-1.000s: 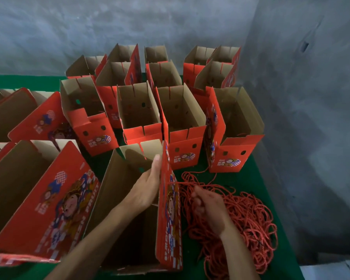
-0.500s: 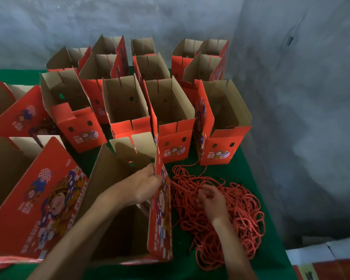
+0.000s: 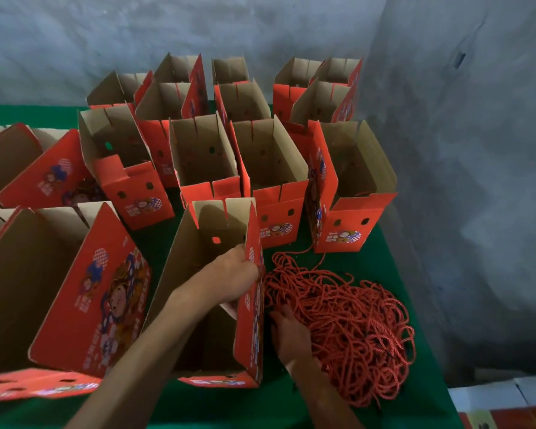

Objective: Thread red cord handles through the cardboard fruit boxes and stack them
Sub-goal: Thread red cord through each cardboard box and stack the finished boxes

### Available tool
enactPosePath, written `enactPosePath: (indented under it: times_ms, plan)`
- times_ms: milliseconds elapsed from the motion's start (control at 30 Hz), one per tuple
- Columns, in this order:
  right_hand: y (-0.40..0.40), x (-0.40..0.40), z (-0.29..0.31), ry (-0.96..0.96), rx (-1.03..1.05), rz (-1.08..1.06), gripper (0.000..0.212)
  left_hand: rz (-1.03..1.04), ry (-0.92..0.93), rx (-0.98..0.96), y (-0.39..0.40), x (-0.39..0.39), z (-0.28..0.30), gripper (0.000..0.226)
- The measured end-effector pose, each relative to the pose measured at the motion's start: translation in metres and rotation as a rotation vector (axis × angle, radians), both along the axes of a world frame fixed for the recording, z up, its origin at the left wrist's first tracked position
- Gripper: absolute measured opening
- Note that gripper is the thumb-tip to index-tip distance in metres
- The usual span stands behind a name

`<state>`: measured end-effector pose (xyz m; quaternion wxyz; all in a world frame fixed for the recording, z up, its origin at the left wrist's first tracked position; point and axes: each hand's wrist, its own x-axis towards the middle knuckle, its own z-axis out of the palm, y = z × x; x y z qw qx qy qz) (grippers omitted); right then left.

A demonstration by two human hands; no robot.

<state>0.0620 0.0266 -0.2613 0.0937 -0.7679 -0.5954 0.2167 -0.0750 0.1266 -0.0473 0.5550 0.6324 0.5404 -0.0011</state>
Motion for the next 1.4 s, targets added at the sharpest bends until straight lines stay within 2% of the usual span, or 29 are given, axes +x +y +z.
enactPosePath:
  times_ms: [100,167,233,367,433,500,567,633,767,833,933,1033,1067,1100,1167,1233,1333,1400]
  plan:
    - [-0.004,-0.001,0.000,0.035,0.049,-0.066,0.028,0.051,0.004,-0.025,0.004,-0.011,-0.005,0.040]
    - [-0.006,0.000,0.007,0.137,0.098,-0.144,0.022,0.085,-0.002,-0.035,0.007,-0.022,-0.008,0.035]
    - [-0.009,-0.002,0.021,0.374,0.171,-0.238,0.016,0.112,-0.036,-0.049,0.008,-0.035,-0.011,0.030]
    - [-0.010,-0.009,0.059,0.967,0.194,-0.409,0.013,0.175,-0.153,-0.126,0.016,-0.063,-0.021,0.050]
    - [-0.010,-0.013,0.074,1.177,0.196,-0.370,0.009,0.251,-0.198,-0.190,0.025,-0.073,-0.032,0.057]
    - [-0.010,-0.019,0.084,1.278,0.201,-0.320,0.006,0.329,-0.228,-0.211,0.032,-0.078,-0.040,0.065]
    - [-0.009,-0.024,0.089,1.245,0.197,-0.275,0.011,0.379,-0.254,-0.212,0.039,-0.083,-0.050,0.073]
    - [-0.008,-0.027,0.092,1.183,0.186,-0.212,0.013,0.403,-0.282,-0.252,0.042,-0.087,-0.055,0.073]
    - [-0.012,-0.023,0.094,1.016,0.169,-0.057,0.011,0.437,-0.261,-0.202,0.042,-0.079,-0.044,0.043]
    - [-0.013,-0.022,0.096,0.937,0.150,-0.021,0.013,0.409,-0.238,-0.160,0.037,-0.074,-0.037,0.042]
    - [-0.011,-0.023,0.104,0.828,0.105,0.013,0.021,0.329,-0.318,-0.243,0.015,-0.073,-0.021,0.055]
    - [-0.008,-0.023,0.110,0.804,0.115,0.029,0.024,0.218,-0.329,-0.356,0.002,-0.076,-0.014,0.091]
    - [-0.008,-0.022,0.109,0.799,0.143,0.034,0.023,0.204,-0.321,-0.395,0.000,-0.073,-0.015,0.095]
    - [-0.009,-0.021,0.106,0.783,0.175,0.032,0.023,0.193,-0.286,-0.399,-0.001,-0.067,-0.017,0.089]
    - [-0.013,-0.020,0.102,0.728,0.226,0.021,0.022,0.115,-0.161,-0.281,-0.007,-0.059,-0.021,0.051]
    - [-0.017,-0.022,0.097,0.704,0.227,0.000,0.020,-0.108,-0.024,-0.106,-0.016,-0.052,-0.028,0.024]
    - [-0.018,-0.021,0.090,0.681,0.200,-0.068,0.017,-0.319,0.196,0.183,-0.026,-0.040,-0.027,0.029]
    - [-0.017,-0.019,0.084,0.662,0.186,-0.098,0.012,-0.336,0.290,0.230,-0.031,-0.032,-0.024,0.032]
